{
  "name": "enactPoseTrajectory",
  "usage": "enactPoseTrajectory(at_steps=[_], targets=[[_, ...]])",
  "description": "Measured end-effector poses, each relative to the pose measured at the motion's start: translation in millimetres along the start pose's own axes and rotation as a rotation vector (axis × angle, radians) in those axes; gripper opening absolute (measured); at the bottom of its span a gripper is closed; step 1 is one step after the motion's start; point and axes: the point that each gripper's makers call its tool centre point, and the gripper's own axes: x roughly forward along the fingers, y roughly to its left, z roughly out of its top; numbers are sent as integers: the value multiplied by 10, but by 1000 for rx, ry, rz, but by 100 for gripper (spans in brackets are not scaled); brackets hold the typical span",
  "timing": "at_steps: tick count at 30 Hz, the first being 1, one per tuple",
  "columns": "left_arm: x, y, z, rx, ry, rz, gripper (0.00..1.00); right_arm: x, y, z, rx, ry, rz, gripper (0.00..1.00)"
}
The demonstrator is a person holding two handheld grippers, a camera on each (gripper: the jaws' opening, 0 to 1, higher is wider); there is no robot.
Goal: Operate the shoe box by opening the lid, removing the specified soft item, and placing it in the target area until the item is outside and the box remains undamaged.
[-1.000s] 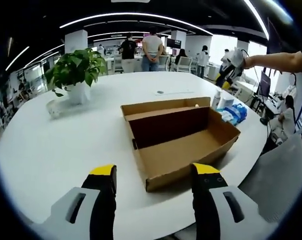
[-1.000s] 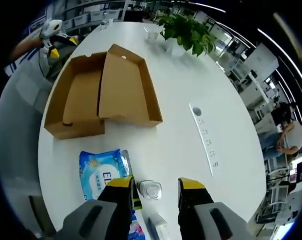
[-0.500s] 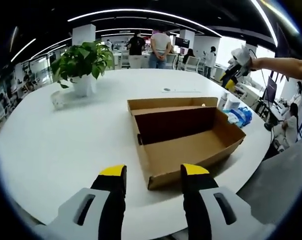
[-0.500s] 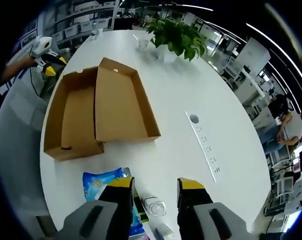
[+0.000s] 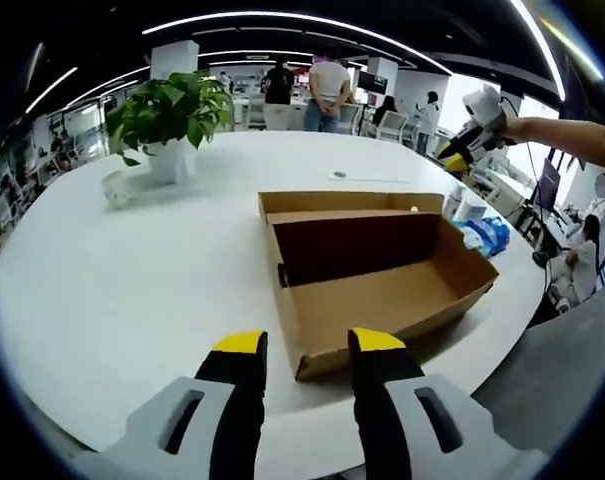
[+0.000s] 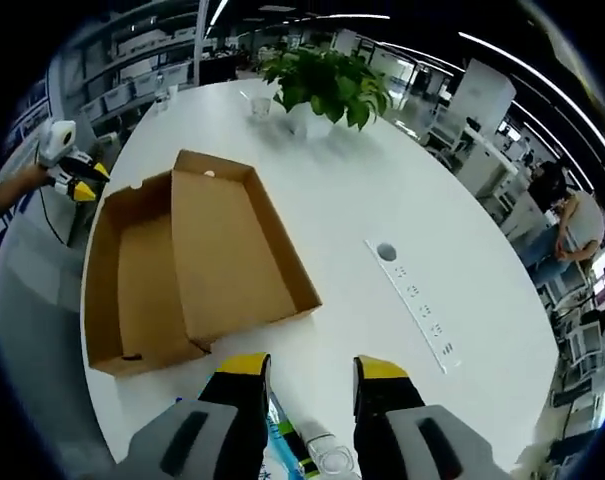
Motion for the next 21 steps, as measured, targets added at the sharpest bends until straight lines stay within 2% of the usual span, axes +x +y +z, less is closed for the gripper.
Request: enactPoseTrajectory(at_steps=[9,14,21], targets=[[38,15,-15,-18,11,6,25,146,-20,105,72,-13,-16,29],[65,36,-23,-40,20,12,18,265,-8,141,149,-17,-9,28],[107,62,-41,-59,28,24,16,424,-87,106,269,-7,-23,25]])
